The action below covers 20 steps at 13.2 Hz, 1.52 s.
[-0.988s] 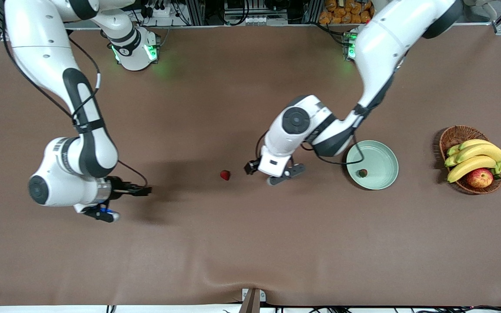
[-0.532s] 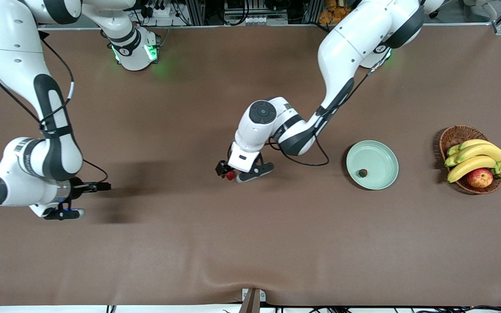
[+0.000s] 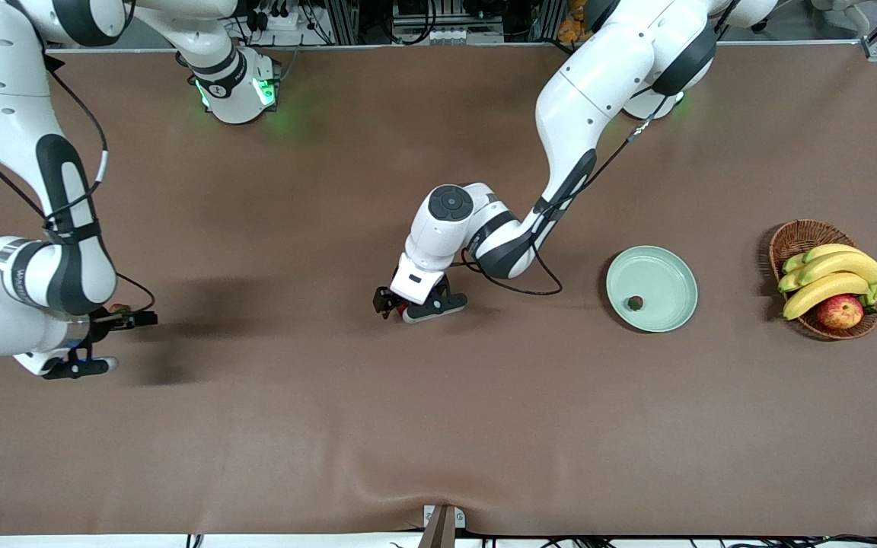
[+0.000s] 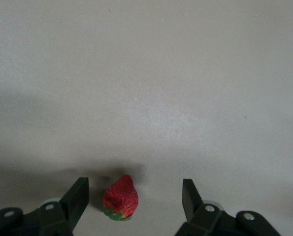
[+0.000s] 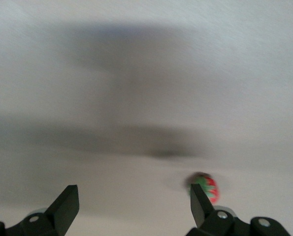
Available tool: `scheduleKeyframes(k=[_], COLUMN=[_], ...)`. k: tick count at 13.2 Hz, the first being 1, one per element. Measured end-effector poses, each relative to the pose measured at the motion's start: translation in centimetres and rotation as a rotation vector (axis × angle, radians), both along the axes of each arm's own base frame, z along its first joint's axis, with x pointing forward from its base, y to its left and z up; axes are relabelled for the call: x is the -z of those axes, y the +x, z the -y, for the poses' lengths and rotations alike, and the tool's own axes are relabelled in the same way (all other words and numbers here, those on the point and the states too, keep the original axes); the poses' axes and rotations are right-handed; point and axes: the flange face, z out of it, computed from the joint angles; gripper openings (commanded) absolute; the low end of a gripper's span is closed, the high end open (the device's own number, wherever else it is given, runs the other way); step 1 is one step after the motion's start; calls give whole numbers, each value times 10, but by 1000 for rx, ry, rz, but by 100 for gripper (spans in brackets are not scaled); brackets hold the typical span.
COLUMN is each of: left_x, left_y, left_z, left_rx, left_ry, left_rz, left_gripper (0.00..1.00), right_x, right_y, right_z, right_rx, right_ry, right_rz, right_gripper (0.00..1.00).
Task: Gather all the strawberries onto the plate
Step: 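Place the strawberry on the plate with the left gripper while the right gripper grasps another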
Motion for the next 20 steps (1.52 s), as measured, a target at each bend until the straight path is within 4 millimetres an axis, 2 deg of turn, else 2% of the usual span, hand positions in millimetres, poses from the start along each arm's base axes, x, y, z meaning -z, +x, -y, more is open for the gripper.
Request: scheduleKeyframes(k=[2, 3, 6, 8, 10, 12, 14, 16, 18, 20], left_x=[8, 12, 22, 22, 22, 22, 21, 8, -40, -101], left_y=[-4, -6, -10, -10, -10, -10, -9, 2, 28, 49], left_z=[2, 2, 4, 3, 3, 3, 3, -8, -33, -70], left_rx=[20, 28, 52, 55, 55, 56, 54, 37, -8, -57], left_ry=[11, 16, 28, 29, 29, 30, 34, 62, 73, 60], left_rz=[-2, -4, -9, -7, -6, -5, -8, -17, -11, 5], left_gripper=[75, 73, 58, 32, 0, 0, 0, 0, 0, 0], right_x=[10, 16, 26, 30, 37, 46, 50, 51, 52, 51], right_y=[-9, -12, -15, -17, -20, -25, -28, -29, -30, -29], right_z=[33, 43, 46, 44, 46, 48, 50, 51, 51, 51], right_rx=[-18, -26, -53, -56, -54, -50, -47, -61, -73, -83], right_ry=[17, 23, 7, 8, 10, 12, 14, 18, 20, 21], right_rz=[1, -2, -20, -28, -40, -56, -65, -67, -67, -64], right_gripper=[100, 100, 100, 100, 98, 82, 55, 38, 16, 0])
